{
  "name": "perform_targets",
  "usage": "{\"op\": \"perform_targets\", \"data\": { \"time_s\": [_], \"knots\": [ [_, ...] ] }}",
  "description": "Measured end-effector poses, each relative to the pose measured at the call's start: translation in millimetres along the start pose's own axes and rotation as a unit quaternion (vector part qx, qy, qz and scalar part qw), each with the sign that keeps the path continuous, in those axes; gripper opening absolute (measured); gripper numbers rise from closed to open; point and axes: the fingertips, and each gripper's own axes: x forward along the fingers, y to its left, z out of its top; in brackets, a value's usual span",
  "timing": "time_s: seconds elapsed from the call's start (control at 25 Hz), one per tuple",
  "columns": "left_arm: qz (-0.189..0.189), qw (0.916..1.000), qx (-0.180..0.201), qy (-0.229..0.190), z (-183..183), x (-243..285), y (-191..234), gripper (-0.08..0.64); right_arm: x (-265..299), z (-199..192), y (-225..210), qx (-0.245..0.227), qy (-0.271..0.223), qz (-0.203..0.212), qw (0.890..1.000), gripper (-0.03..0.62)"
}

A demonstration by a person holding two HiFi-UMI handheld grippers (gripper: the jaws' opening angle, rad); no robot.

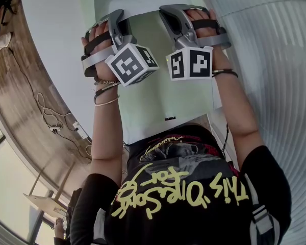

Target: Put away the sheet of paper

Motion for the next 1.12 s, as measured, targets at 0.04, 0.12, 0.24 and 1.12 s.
{"op": "perform_targets", "data": {
  "time_s": [0.04,0.12,0.24,1.12],
  "knots": [
    [-0.002,1.0,-0.001,0.0,0.3,0.2,-0.7,0.011,0.6,-0.9,0.9,0.0,0.002,0.003,1.0,0.008],
    [-0.007,1.0,-0.005,-0.002,1.1,-0.2,-1.9,0.011,0.9,-2.3,2.3,0.0,0.005,0.004,1.0,0.008],
    [-0.007,0.9999,-0.01,-0.005,2.8,-1.2,-0.5,0.011,0.5,-3.7,1.9,0.004,0.006,0.003,1.0,0.009],
    [-0.038,0.999,-0.014,-0.021,7.3,-0.4,-12.8,0.193,14.3,-15.6,15.8,0.035,0.014,0.04,0.998,0.12]
  ]
}}
